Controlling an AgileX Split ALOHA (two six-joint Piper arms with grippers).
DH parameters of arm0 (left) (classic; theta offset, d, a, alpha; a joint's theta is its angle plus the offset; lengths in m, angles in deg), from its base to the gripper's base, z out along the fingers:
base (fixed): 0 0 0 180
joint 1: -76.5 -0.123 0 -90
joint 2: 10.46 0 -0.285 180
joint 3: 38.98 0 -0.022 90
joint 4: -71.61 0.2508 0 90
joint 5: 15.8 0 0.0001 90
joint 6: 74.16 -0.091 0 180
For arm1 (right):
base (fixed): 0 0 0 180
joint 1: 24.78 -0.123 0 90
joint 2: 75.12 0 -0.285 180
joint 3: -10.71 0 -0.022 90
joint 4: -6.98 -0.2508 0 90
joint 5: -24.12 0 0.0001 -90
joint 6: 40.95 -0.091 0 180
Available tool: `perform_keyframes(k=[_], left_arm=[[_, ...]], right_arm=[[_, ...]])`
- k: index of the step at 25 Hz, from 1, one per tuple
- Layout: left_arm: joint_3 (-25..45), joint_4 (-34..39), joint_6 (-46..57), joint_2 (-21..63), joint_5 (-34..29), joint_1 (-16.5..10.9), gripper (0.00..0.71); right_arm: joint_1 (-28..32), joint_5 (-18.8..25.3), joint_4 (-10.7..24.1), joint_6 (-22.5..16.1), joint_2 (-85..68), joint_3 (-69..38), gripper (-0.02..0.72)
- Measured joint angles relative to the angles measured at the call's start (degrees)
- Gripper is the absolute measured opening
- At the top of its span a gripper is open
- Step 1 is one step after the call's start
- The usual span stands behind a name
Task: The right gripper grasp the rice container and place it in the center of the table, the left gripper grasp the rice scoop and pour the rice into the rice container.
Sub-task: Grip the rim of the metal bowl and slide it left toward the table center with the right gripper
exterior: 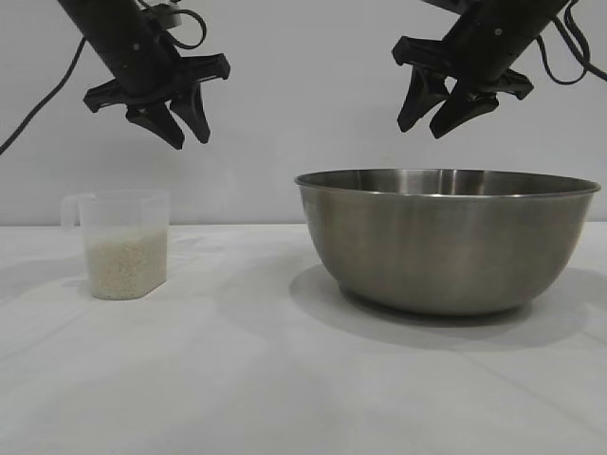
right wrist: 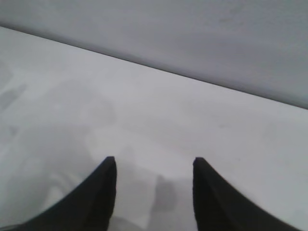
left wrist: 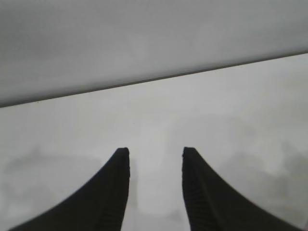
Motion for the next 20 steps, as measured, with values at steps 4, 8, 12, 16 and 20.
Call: perform_keyframes(k=[4, 8, 12, 16, 20], left_arm=[[0.0, 0.0, 0.0, 0.0, 0.0, 0.0, 0.207], [0.0, 0.0, 0.0, 0.0, -0.2, 0.0, 0.207], [0.0, 0.0, 0.0, 0.0, -1.6, 0.0, 0.207], [0.0, 0.1, 0.0, 0.0, -2.1, 0.0, 0.207], [0.0, 0.2, 0.0, 0.0, -3.0, 0.0, 0.207]], right_arm=[[0.0, 0.1, 0.0, 0.0, 0.0, 0.0, 0.351], [0.0, 1.2, 0.0, 0.0, 0.0, 0.0, 0.351], [0.3, 5.5, 3.4, -4.7, -1.9, 0.0, 0.351], [3.0, 12.4, 12.6, -15.4, -6.7, 0.0, 0.351], [6.4, 23.5, 22.0, -26.0, -10.4, 0.0, 0.351]])
